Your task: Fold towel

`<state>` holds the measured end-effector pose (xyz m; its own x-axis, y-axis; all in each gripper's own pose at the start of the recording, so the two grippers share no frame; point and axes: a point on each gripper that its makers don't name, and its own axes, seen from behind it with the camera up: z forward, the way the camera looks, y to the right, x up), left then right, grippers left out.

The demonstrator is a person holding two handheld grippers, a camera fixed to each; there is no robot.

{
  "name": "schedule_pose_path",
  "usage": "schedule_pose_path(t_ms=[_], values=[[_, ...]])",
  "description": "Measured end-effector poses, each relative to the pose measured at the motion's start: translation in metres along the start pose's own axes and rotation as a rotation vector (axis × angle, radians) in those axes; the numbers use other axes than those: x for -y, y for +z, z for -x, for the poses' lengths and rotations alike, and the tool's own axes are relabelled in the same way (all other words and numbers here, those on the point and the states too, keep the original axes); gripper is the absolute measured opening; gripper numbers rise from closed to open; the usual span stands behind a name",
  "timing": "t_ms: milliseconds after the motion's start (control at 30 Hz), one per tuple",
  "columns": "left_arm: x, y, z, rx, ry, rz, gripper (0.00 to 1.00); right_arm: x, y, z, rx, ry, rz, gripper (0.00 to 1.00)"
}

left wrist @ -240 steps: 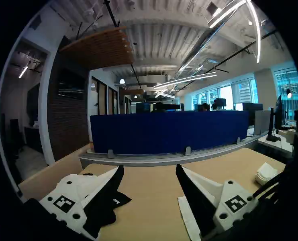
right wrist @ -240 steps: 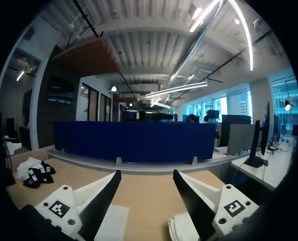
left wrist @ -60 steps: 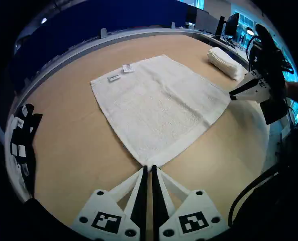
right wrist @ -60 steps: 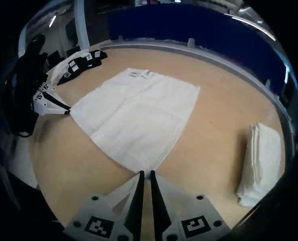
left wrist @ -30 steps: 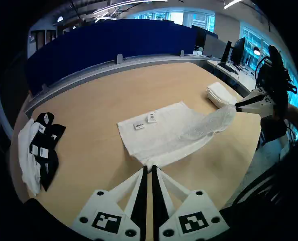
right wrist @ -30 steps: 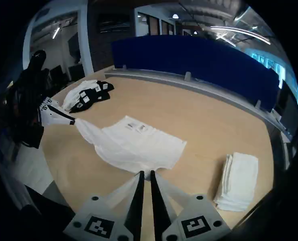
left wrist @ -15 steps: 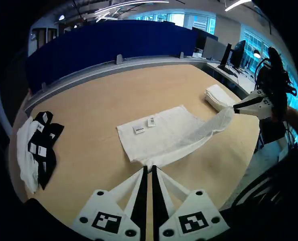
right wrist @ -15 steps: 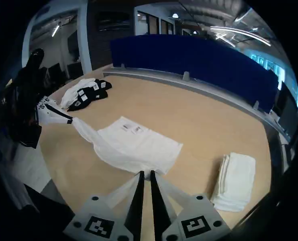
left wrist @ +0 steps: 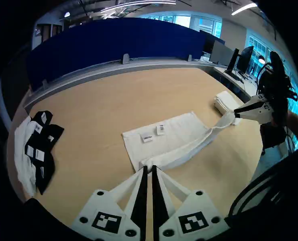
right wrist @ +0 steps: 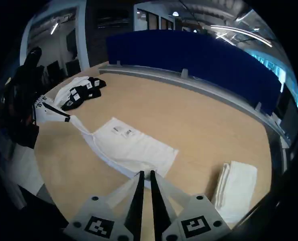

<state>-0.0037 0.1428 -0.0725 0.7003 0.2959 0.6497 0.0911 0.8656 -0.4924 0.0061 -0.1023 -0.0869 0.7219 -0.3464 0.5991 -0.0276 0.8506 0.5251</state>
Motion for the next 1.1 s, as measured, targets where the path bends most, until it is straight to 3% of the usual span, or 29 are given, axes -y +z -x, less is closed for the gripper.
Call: schedule_pose_path(t_ms=[167,367,1100], values=[[0.012,0.019,-0.008,-0.003,-0.001,-0.011,0.07,-0.011,0.021,-0.005,0.008,0.015,0.003,0.11],[0.018,0.042,-0.012,0.009,-0.008,-0.007,0.07,-0.02,0.042,-0.005,0.028,0.028,0.001,0.11],[0.042,0.103,0.003,0.059,0.002,-0.019,0.07,-0.047,0.103,0.003,0.084,0.117,0.031,0.13]])
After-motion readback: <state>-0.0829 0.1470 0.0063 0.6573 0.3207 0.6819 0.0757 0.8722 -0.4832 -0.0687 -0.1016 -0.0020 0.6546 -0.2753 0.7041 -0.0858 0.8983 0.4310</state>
